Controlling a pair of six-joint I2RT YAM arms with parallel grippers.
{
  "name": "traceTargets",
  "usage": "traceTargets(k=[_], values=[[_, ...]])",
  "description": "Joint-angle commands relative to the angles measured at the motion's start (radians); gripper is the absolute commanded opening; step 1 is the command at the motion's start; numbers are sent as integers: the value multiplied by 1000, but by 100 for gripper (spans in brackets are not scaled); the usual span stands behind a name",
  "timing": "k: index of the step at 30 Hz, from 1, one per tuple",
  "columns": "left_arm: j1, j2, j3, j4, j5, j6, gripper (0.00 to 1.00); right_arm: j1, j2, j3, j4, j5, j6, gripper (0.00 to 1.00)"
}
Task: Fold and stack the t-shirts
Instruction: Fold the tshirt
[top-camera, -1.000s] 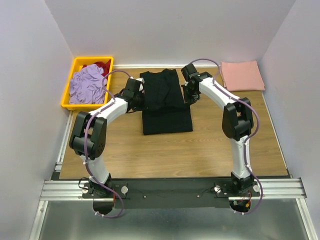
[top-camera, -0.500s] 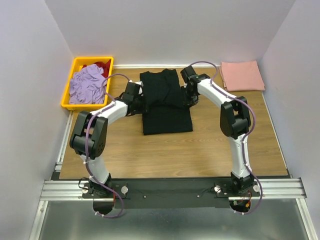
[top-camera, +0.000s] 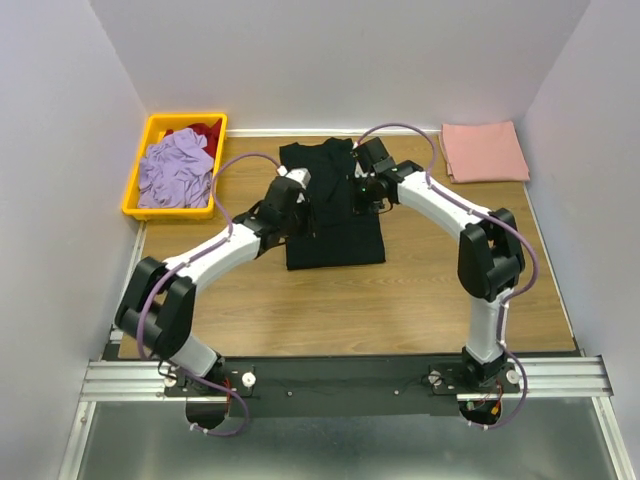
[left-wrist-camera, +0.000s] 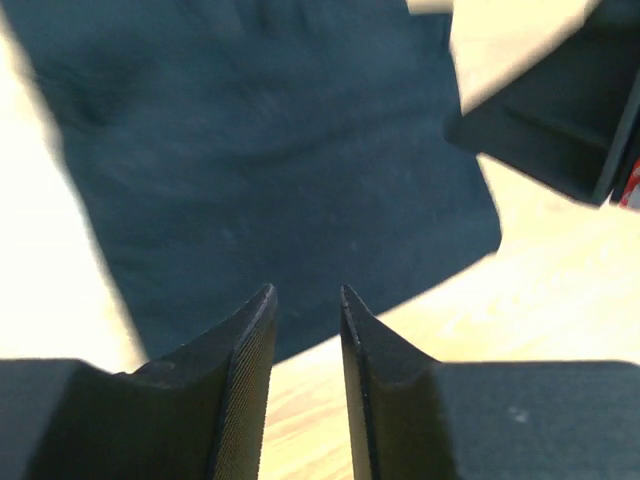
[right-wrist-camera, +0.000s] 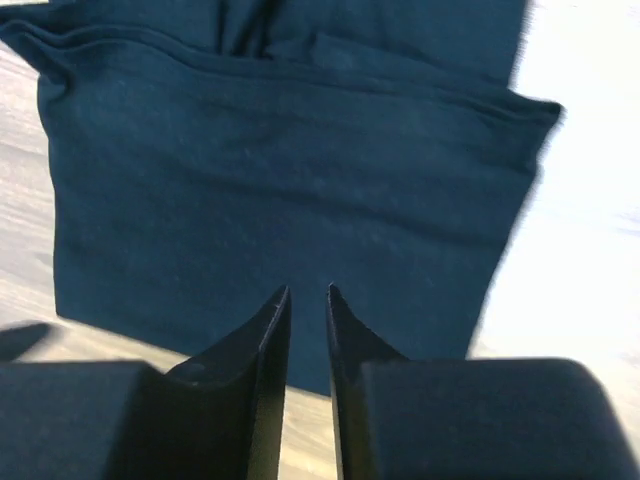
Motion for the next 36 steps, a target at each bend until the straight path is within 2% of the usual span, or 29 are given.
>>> traceTargets(k=[1, 11, 16, 20, 21, 22, 23, 24, 25, 28, 30, 31, 32, 34, 36], values=[[-15, 113, -34, -13, 83, -35, 37, -4, 77, 12, 89, -71, 26, 24], [-13, 139, -126, -46, 118, -40, 36, -32, 325, 234, 106, -64, 0, 24], [-1, 89, -178, -65, 152, -37, 36, -78, 306, 248, 127, -103, 22, 24], [8, -90, -235, -1, 121, -86, 36, -92, 96, 8, 279, -195, 51, 27], [13, -124, -250, 22, 120, -103, 37, -105, -11, -58, 325, -284, 67, 30], [18, -153, -264, 71, 117, -130, 37, -115, -59, -206, 433, -335, 115, 32], [21, -202, -290, 94, 123, -176, 37, -122, -111, -280, 494, -448, 146, 36], [22, -218, -304, 121, 130, -202, 37, -133, -151, -345, 553, -500, 175, 38], [24, -229, -318, 174, 162, -222, 37, -141, -212, -476, 665, -548, 228, 40], [25, -220, -375, 303, 192, -285, 37, -148, -251, -635, 813, -680, 323, 44], [44, -168, -401, 340, 218, -311, 36, -173, -245, -805, 1019, -748, 415, 44], [48, -120, -405, 354, 227, -319, 36, -185, -213, -909, 1184, -769, 524, 44], [62, -97, -404, 352, 235, -322, 36, -197, -186, -946, 1263, -813, 572, 44], [79, -50, -404, 340, 252, -321, 36, -225, -138, -997, 1360, -826, 633, 44], [111, 1, -418, 351, 285, -328, 34, -251, -81, -1034, 1381, -818, 635, 44]])
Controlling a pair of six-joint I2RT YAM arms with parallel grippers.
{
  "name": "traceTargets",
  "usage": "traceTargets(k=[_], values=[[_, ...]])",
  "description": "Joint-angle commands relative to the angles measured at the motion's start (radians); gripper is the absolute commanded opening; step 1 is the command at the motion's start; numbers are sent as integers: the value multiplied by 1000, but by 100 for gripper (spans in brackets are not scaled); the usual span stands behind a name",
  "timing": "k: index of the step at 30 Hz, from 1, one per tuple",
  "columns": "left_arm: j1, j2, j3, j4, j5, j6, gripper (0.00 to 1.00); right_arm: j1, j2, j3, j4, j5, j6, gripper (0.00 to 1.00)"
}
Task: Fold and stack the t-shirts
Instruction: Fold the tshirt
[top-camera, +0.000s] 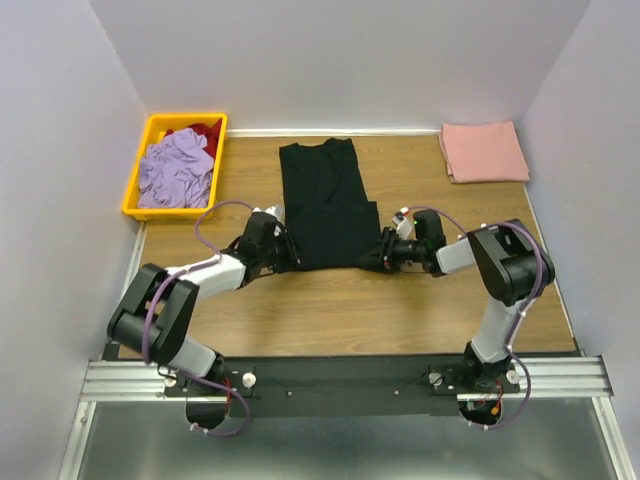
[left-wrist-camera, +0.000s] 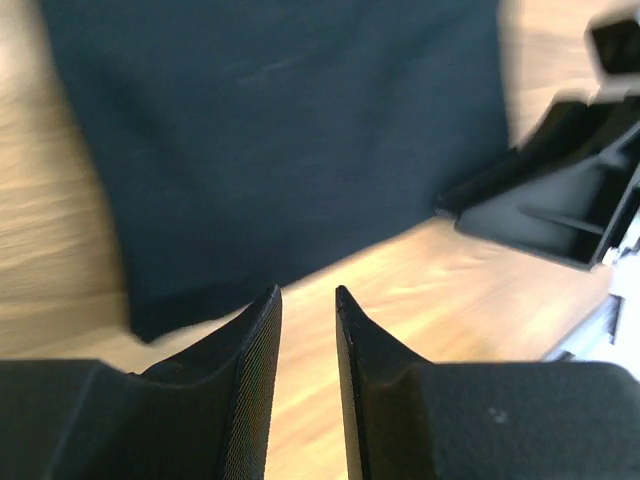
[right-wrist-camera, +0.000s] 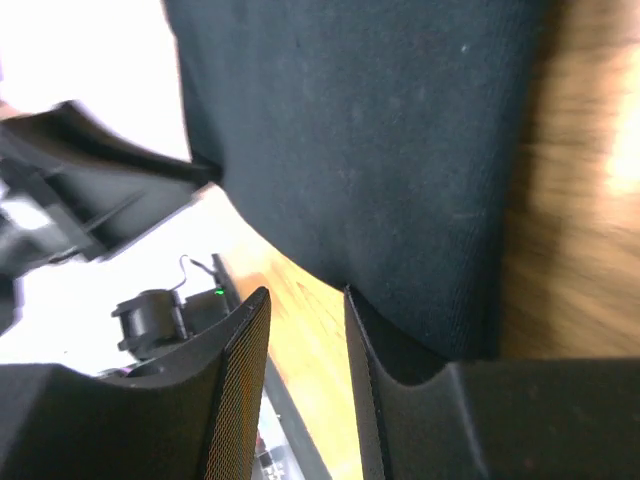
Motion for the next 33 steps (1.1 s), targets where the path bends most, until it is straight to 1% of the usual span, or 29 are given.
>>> traceTargets(k=[1, 4, 7, 13, 15, 17, 19, 20, 22, 23, 24, 28, 31, 33], values=[[58, 80, -39, 61, 92, -44, 34, -61, 80, -80, 270, -88, 142, 44], [92, 62, -64, 54, 96, -49, 34, -130, 115, -126, 273, -94, 161, 44], [121, 39, -68, 1, 60, -37, 33, -147, 80, -140, 274, -129, 182, 44], [120, -78, -68, -13, 56, -29, 34, -58, -101, -90, 265, -143, 231, 49], [109, -121, -50, -14, 43, -35, 34, -11, -103, -33, 262, -131, 239, 50], [107, -130, -30, -22, 43, -37, 34, 26, -65, 36, 263, -120, 262, 51], [107, -127, -19, -36, 37, -35, 34, 89, -23, 85, 263, -99, 271, 51], [109, -130, -19, -36, 33, -35, 34, 112, 30, 107, 265, -89, 279, 51], [107, -141, -27, -37, 13, -35, 34, 167, 87, 164, 274, -68, 291, 51], [107, -158, -28, -42, 5, -34, 34, 181, 115, 173, 297, -59, 311, 51], [107, -168, -37, -42, -12, -35, 34, 203, 182, 182, 320, -53, 326, 51], [107, -213, -48, -60, -50, -28, 34, 229, 337, 171, 446, -62, 411, 50], [107, -225, -48, -63, -62, -18, 34, 230, 388, 159, 451, -51, 405, 48], [107, -222, -42, -63, -53, -12, 34, 230, 370, 151, 449, -52, 397, 48]])
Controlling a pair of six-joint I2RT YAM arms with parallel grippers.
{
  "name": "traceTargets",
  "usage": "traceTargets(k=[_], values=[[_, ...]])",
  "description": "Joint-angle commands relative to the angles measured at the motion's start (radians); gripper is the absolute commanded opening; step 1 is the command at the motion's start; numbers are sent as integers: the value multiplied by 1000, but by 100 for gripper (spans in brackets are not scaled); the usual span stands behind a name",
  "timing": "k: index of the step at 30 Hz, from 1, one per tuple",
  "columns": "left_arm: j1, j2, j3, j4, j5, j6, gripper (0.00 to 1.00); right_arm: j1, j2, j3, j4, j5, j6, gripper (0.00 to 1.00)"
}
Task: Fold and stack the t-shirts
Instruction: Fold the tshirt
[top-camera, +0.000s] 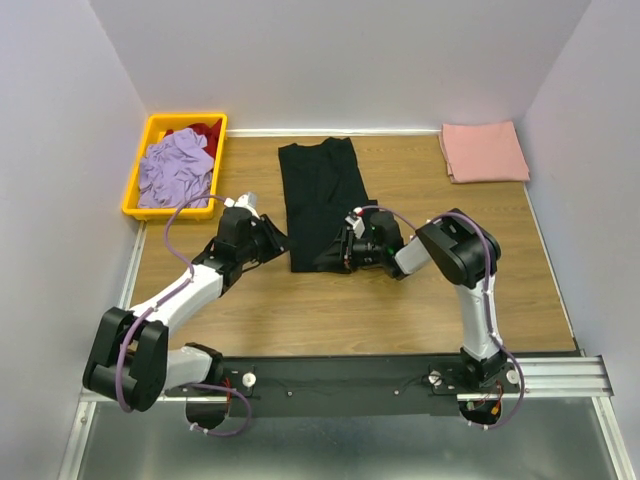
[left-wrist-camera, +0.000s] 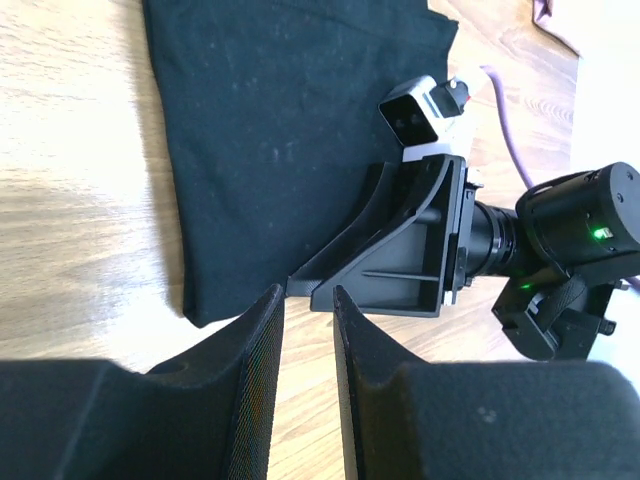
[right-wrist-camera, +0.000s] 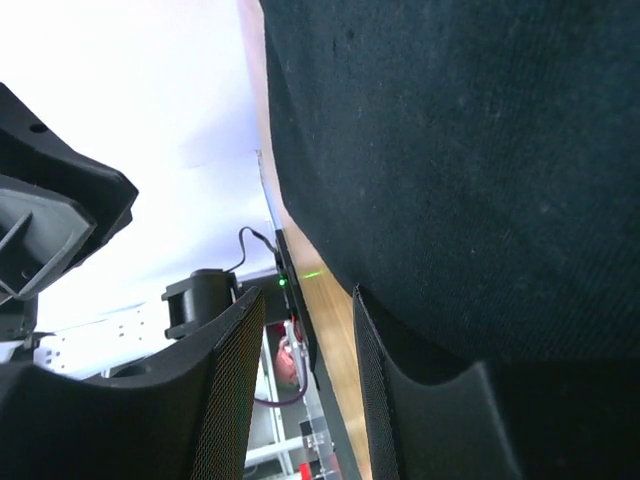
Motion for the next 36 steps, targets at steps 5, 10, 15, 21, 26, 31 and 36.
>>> traceTargets(k=[5, 10, 15, 21, 26, 31, 36], values=[[-2, -7, 0, -17, -35, 31, 34, -38, -139, -55, -16, 43, -11, 48], [-4, -3, 11, -7, -35, 34, 34, -171, -254, -135, -41, 14, -63, 49], [-2, 17, 25, 6, -33, 42, 34, -282, -204, -215, -38, 7, -103, 49], [-4, 81, 51, 36, -30, 51, 34, -351, -152, -244, -38, -3, -132, 49], [-2, 179, 117, 84, -22, 63, 34, -355, -228, -178, -47, -19, -112, 49], [4, 314, 242, 95, -9, 86, 34, -355, -189, 12, -84, -6, -98, 49], [26, 481, 376, 98, -19, 94, 34, -360, -45, 176, -108, 23, -83, 49]])
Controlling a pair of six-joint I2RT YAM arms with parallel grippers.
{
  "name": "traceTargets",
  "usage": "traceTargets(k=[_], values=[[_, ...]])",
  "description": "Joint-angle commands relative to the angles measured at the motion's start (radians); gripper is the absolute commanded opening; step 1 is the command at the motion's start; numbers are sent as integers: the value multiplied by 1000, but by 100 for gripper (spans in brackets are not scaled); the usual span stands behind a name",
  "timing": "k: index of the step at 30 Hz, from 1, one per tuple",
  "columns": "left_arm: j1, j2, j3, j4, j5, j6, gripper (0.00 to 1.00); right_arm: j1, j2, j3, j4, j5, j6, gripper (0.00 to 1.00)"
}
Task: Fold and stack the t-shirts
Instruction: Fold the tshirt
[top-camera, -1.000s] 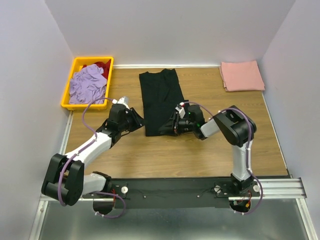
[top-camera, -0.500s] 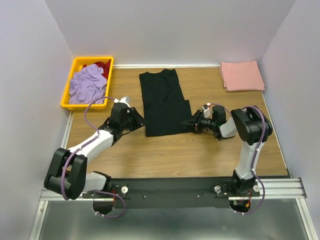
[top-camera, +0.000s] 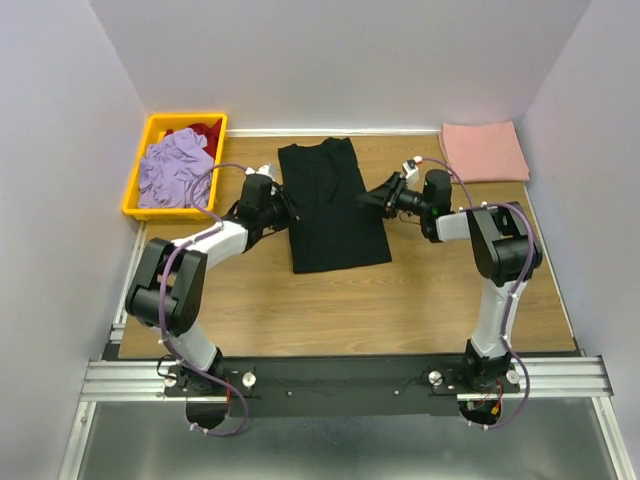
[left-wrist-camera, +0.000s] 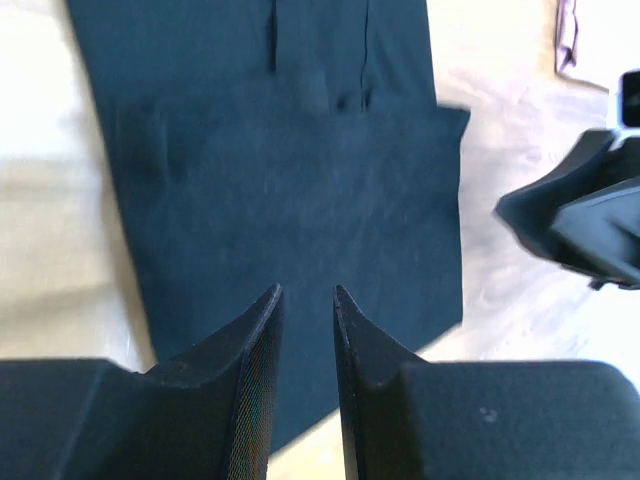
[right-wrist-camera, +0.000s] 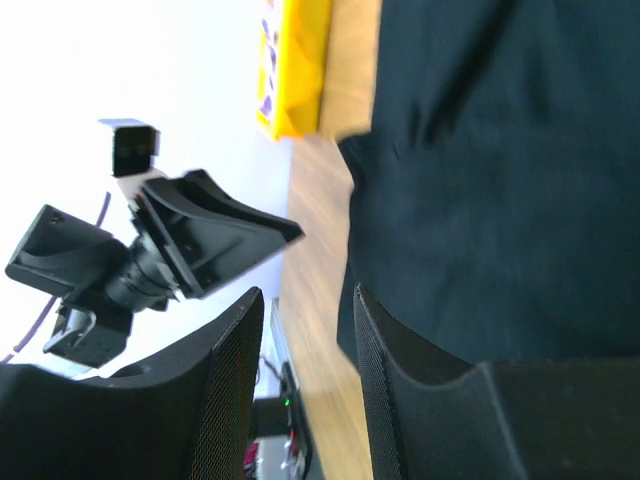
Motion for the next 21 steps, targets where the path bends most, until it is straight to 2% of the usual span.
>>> traceTargets(k=[1, 6, 12, 18, 21], values=[[27, 103, 83, 21, -11, 29, 34, -12, 123, 116, -30, 26, 16, 49], [76, 242, 150, 13, -22, 32, 34, -21, 246, 217, -33, 49, 31, 49], [127, 348, 195, -2, -17, 19, 33, -39, 336, 257, -57, 115, 36, 49], [150, 324, 180, -7, -22, 11, 33, -50, 324, 256, -109, 144, -7, 49], [152, 258, 169, -33, -42, 34, 34, -53, 231, 242, -164, 139, -63, 49]])
